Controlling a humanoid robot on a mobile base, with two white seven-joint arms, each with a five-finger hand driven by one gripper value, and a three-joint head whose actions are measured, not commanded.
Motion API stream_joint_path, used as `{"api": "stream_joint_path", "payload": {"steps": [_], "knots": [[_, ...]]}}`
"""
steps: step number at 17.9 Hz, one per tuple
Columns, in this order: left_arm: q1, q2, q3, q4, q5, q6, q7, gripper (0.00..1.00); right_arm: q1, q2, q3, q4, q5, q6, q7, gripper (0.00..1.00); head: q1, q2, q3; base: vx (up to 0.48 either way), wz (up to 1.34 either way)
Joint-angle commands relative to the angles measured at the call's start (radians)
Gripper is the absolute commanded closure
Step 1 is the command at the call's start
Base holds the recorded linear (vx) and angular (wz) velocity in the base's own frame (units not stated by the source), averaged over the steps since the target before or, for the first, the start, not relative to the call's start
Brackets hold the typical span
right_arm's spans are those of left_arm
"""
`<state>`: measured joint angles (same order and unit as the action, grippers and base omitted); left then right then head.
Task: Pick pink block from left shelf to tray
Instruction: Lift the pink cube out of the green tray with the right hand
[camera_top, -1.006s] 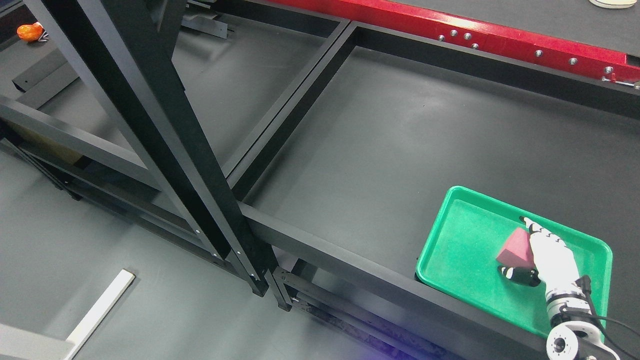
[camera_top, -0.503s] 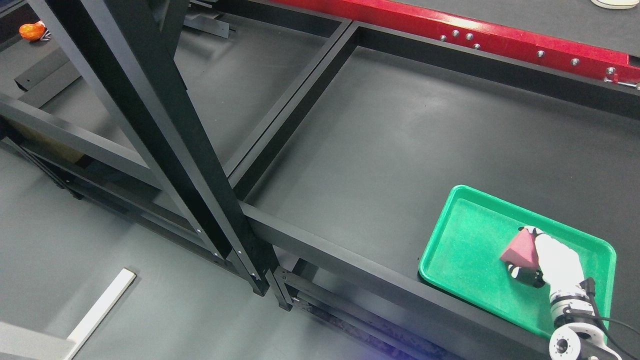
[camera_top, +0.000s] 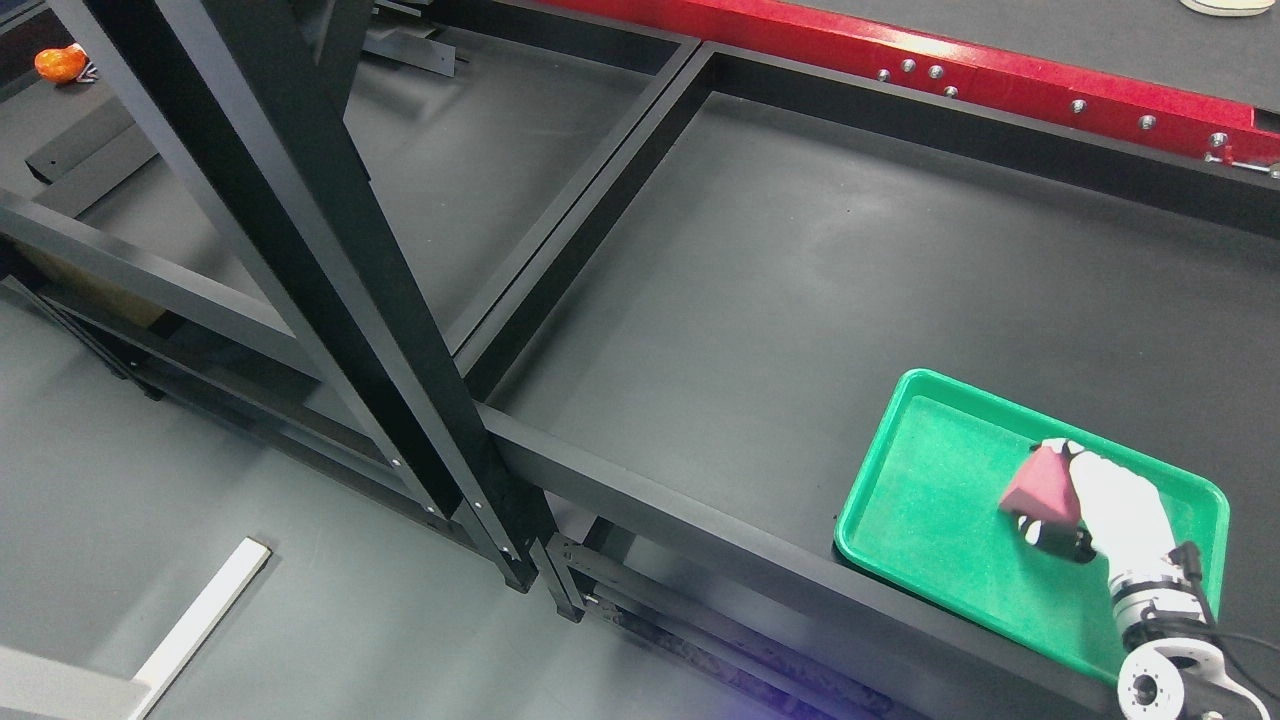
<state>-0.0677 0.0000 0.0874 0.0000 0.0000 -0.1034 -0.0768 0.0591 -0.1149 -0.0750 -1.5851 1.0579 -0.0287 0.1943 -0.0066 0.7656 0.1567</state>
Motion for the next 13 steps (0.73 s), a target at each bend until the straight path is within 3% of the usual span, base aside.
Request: {"api": "stream_joint_path", "payload": {"steps": [1, 7, 13], "knots": [[0.0, 0.017, 0.0, -0.017, 0.008, 0.001, 0.0, 0.0, -0.002, 0.017, -0.089, -0.088, -0.081, -0.088, -0.11, 0.98, 0.0, 0.0, 0.0, 0.0, 0.0], [0.0, 0.017, 0.0, -0.017, 0.008, 0.001, 0.0, 0.0, 0.021, 0.064, -0.183, -0.134, -0.156, -0.191, -0.295, 0.98, 0.0, 0.0, 0.0, 0.001, 0.0], [-0.001, 0.017, 0.0, -0.017, 0.008, 0.001, 0.0, 0.0, 0.042, 0.092, -0.187, -0.136, -0.167, -0.197, -0.312, 0.98, 0.0, 0.0, 0.0, -0.037, 0.14]]}}
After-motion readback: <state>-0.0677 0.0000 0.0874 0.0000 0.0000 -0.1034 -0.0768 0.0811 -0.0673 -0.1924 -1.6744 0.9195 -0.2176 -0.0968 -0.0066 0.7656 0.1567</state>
